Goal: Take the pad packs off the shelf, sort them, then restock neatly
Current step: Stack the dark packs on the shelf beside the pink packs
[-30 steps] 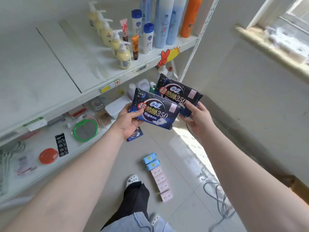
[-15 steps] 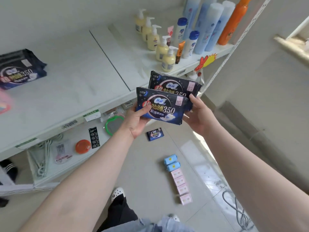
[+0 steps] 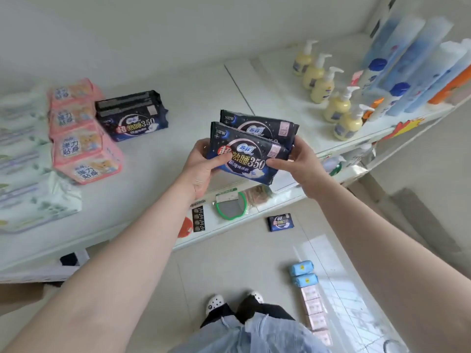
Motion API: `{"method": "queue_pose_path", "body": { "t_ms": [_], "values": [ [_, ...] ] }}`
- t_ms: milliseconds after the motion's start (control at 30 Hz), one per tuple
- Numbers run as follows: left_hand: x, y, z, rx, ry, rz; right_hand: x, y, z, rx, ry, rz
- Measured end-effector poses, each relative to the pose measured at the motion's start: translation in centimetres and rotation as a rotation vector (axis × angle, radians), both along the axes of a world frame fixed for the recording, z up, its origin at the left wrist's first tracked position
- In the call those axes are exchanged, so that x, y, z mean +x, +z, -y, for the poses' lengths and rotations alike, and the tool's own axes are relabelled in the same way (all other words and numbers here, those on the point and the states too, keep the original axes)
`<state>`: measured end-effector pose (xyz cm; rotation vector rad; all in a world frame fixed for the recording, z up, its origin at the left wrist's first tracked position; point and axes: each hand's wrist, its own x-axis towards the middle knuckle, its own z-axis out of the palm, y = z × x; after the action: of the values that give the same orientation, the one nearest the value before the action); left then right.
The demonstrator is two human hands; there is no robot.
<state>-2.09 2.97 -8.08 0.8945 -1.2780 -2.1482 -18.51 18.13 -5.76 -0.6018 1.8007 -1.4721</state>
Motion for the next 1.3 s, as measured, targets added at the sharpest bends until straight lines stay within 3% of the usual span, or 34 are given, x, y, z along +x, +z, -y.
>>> {"method": "queue_pose_path", "body": {
  "t_ms": [100, 300, 500, 667, 833, 1100, 1300],
  "values": [
    [1.9, 1.0, 2.4, -0.317, -0.075, 0.186, 0.0, 0.1, 2.8, -0.002, 0.086, -0.097],
    [4.5, 1.3, 6.2, -0.656, -0.082, 0.328, 0.9, -0.9, 8.9, -0.050, 0.248, -0.205],
    [6.7, 0.5, 8.7, -0.816, -0.029, 0.426, 2.6, -2.4, 12.5, -0.035, 0.279, -0.325],
    [8.5, -1.1, 11.6, -0.886, -0.203, 0.524, 4.6, -4.3, 13.6, 0.055, 0.376, -0.421],
    [7.7, -2.2, 13.4, -1.075, -0.435, 0.665, 6.9, -5.4, 14.6, 0.080, 0.274, -0.424],
    [7.5, -2.2, 14.5, -1.282, -0.391, 0.722, 8.0, -5.5, 15.4, 0.141, 0.233, -0.519],
    [7.3, -1.6, 14.9, -1.379, -0.464, 0.776, 8.3, -5.5, 15.7, 0.148, 0.115, -0.446]
  ]
}}
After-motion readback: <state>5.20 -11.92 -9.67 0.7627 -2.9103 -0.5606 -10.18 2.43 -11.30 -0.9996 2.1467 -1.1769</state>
